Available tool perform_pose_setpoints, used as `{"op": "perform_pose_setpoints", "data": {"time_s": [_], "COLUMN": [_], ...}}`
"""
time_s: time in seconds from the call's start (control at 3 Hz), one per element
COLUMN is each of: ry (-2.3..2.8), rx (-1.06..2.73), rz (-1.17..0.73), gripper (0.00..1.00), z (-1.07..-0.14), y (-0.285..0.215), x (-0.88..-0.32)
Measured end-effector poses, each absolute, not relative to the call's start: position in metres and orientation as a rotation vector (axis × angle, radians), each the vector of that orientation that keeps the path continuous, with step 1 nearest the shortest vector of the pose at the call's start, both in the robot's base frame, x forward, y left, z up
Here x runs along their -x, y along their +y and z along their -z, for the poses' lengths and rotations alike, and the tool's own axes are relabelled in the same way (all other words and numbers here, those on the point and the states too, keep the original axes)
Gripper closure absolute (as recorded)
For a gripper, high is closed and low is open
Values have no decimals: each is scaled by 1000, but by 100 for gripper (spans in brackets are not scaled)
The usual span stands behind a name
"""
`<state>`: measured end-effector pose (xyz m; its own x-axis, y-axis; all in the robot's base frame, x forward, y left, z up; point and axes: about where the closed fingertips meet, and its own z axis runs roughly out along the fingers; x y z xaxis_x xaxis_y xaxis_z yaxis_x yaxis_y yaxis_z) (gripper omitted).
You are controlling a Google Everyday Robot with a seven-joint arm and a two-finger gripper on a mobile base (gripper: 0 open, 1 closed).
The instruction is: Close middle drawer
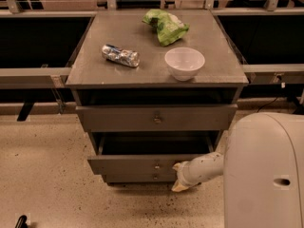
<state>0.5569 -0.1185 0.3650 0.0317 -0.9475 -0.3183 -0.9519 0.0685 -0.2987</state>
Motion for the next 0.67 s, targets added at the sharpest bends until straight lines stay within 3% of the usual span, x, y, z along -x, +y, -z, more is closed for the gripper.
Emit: {"op": "perform_pose_setpoints", "data": {"time_s": [0.67], "ry": [1900], "rx": [1892], "rz": [29], "gripper": [84], "z": [-360], "y": [-122], "x": [-562]}}
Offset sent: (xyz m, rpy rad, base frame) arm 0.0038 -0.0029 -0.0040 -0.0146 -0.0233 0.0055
